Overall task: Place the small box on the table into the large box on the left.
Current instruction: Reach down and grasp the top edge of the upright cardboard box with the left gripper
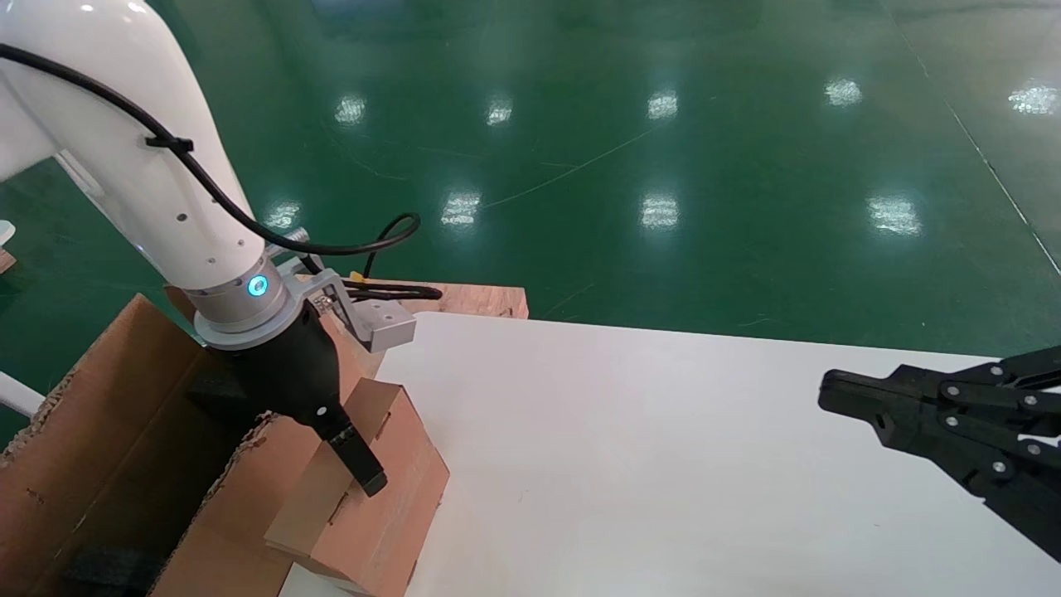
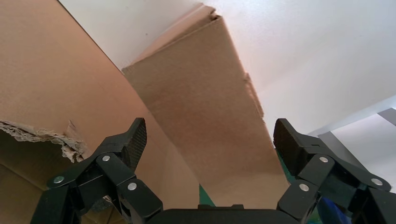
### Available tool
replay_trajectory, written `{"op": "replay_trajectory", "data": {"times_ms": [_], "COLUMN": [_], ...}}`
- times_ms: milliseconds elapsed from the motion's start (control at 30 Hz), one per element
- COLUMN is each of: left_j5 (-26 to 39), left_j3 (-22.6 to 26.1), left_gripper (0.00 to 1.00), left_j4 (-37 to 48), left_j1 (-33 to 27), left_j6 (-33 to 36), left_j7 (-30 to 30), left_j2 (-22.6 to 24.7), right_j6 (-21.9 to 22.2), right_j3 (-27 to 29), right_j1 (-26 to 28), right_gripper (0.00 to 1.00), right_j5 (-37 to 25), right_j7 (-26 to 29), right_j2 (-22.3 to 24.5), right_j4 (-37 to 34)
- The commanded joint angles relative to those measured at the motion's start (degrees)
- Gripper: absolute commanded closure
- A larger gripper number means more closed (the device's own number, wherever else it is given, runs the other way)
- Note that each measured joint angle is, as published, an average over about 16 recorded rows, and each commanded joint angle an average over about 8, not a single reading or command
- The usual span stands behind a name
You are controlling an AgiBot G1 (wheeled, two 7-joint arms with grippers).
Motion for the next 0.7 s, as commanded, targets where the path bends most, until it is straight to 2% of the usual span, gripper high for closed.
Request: {"op": "replay_trajectory", "data": {"times_ms": [33, 233, 267, 300, 433, 500, 567, 700], "left_j5": [0.10, -0.09, -0.16, -0.24, -0.52, -0.62, -0.62, -0.56], "left_j3": [0.12, 0.34, 0.40, 0.45, 0.58, 0.62, 0.61, 0.57], "left_gripper": [0.00, 0.00, 0.00, 0.00, 0.02, 0.25, 0.50, 0.98], "left_j4": [0.14, 0.39, 0.44, 0.48, 0.59, 0.64, 0.63, 0.61], "left_j1": [0.17, 0.31, 0.36, 0.41, 0.56, 0.62, 0.62, 0.60], "left_j6": [-0.19, 0.09, 0.15, 0.22, 0.39, 0.44, 0.46, 0.45], "left_j7": [-0.23, -0.36, -0.34, -0.31, -0.21, -0.17, -0.17, -0.18], "left_j2": [0.03, 0.12, 0.15, 0.18, 0.24, 0.27, 0.27, 0.27], "right_j6": [0.00, 0.00, 0.01, 0.01, 0.01, 0.02, 0.02, 0.02], "right_j3": [0.00, -0.01, -0.01, -0.01, 0.00, 0.00, 0.00, -0.01], "right_j1": [0.00, 0.00, 0.00, 0.00, -0.01, -0.01, -0.01, -0.01], "right_gripper": [1.00, 1.00, 0.97, 0.90, 0.40, 0.15, 0.00, 0.00], "right_j5": [0.00, 0.01, 0.01, 0.01, 0.01, 0.02, 0.02, 0.02], "right_j7": [0.00, 0.00, 0.00, -0.01, -0.01, -0.01, -0.01, -0.01], "right_j2": [0.00, 0.00, 0.00, 0.00, 0.01, 0.01, 0.01, 0.01], "right_j4": [0.00, 0.00, 0.00, 0.00, -0.01, -0.01, -0.01, -0.01]}}
